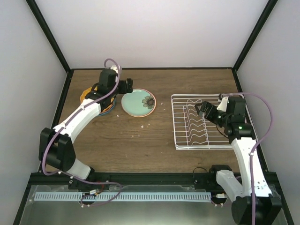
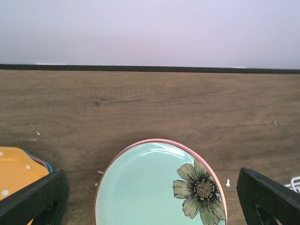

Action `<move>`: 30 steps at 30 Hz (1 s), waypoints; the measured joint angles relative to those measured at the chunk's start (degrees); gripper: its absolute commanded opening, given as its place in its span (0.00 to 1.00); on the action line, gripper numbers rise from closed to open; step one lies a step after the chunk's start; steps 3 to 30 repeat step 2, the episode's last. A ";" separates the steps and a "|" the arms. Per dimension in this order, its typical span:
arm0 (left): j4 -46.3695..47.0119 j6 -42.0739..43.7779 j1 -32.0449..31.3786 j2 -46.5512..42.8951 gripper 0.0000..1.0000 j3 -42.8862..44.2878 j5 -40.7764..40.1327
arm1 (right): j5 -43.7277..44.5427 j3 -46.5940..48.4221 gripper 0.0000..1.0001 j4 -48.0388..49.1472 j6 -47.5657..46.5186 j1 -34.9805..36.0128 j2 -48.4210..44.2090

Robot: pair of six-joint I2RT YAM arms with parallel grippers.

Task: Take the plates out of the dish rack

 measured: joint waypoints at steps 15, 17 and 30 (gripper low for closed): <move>0.15 1.53 -0.52 -0.59 1.00 -0.72 0.57 | -1.29 0.00 1.00 1.20 0.20 0.07 1.49; 0.15 1.53 -0.52 -0.59 1.00 -0.72 0.57 | -1.29 0.00 1.00 1.20 0.20 0.07 1.49; 0.15 1.53 -0.52 -0.59 1.00 -0.72 0.57 | -1.29 0.00 1.00 1.20 0.20 0.07 1.49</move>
